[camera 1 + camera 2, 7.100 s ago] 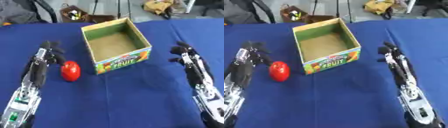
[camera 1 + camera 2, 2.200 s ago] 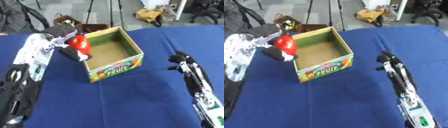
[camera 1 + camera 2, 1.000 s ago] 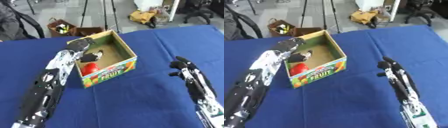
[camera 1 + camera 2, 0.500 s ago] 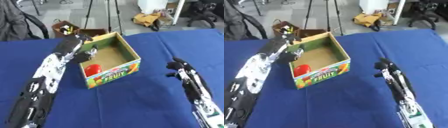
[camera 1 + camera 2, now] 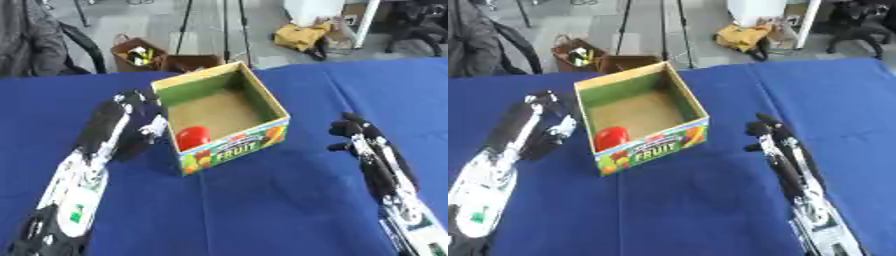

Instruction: Pick up objects on the table and place them in the box.

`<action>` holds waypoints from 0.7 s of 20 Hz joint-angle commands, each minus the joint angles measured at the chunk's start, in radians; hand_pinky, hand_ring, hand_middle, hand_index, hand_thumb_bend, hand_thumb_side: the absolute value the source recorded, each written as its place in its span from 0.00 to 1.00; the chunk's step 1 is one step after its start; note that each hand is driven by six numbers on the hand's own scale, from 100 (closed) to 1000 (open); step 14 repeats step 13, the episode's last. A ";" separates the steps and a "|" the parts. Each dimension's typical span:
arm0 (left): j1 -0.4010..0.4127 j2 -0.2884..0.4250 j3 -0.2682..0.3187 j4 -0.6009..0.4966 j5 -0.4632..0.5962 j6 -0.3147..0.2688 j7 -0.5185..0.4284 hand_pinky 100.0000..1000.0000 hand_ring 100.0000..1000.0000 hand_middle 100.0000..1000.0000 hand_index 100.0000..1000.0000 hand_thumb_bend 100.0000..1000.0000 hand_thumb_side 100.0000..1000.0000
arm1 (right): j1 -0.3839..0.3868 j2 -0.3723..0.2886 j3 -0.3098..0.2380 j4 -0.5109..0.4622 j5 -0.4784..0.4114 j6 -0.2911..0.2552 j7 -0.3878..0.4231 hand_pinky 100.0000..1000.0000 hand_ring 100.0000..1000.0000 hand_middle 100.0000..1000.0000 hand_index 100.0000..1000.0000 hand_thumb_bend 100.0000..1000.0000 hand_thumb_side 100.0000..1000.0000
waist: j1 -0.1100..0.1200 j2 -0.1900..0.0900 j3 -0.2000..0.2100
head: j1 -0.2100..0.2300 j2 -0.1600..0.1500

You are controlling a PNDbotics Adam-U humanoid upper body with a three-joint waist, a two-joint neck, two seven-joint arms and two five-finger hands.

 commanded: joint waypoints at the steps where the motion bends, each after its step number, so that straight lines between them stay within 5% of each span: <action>1: 0.041 0.008 -0.029 -0.085 0.053 0.042 0.014 0.51 0.51 0.59 0.78 0.11 1.00 | -0.014 -0.008 -0.004 -0.012 -0.003 -0.001 0.001 0.58 0.76 0.69 0.88 0.00 0.66 | -0.001 -0.018 -0.003 | 0.000 -0.003; 14: 0.133 0.034 -0.044 -0.187 0.259 0.113 -0.025 0.50 0.50 0.58 0.78 0.11 1.00 | -0.011 -0.008 -0.005 -0.012 -0.003 0.000 0.003 0.58 0.76 0.69 0.88 0.00 0.66 | -0.004 -0.019 -0.001 | -0.001 0.002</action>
